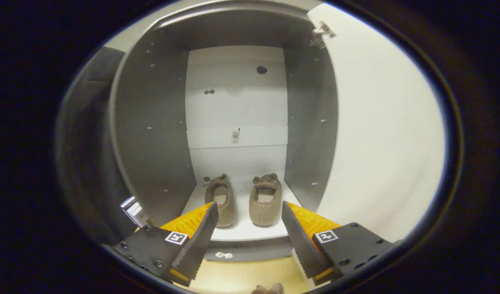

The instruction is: Open the shoe cabinet door, grab the shoes and put them into the shoe cabinet, then close the shoe cabinet door.

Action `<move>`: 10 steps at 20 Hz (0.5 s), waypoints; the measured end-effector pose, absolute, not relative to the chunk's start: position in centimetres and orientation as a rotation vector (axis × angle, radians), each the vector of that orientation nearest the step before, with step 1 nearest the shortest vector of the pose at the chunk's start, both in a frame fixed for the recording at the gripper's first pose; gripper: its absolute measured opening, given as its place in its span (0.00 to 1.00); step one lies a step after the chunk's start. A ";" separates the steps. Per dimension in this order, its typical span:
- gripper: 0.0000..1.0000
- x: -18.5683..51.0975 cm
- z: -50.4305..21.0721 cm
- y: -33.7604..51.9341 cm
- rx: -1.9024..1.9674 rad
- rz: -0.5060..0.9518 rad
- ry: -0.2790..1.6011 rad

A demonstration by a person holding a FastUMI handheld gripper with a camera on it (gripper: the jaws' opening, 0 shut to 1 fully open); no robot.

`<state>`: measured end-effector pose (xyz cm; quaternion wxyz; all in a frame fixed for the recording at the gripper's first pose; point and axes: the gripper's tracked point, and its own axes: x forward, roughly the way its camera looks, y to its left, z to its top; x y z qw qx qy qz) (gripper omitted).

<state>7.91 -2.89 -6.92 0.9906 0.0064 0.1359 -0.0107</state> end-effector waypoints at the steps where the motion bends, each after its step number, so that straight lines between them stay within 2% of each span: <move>1: 0.97 5.5 -6.4 -3.1 0.023 -0.030 0.265; 10: 0.97 -14.9 -2.6 -7.7 0.032 -0.138 0.217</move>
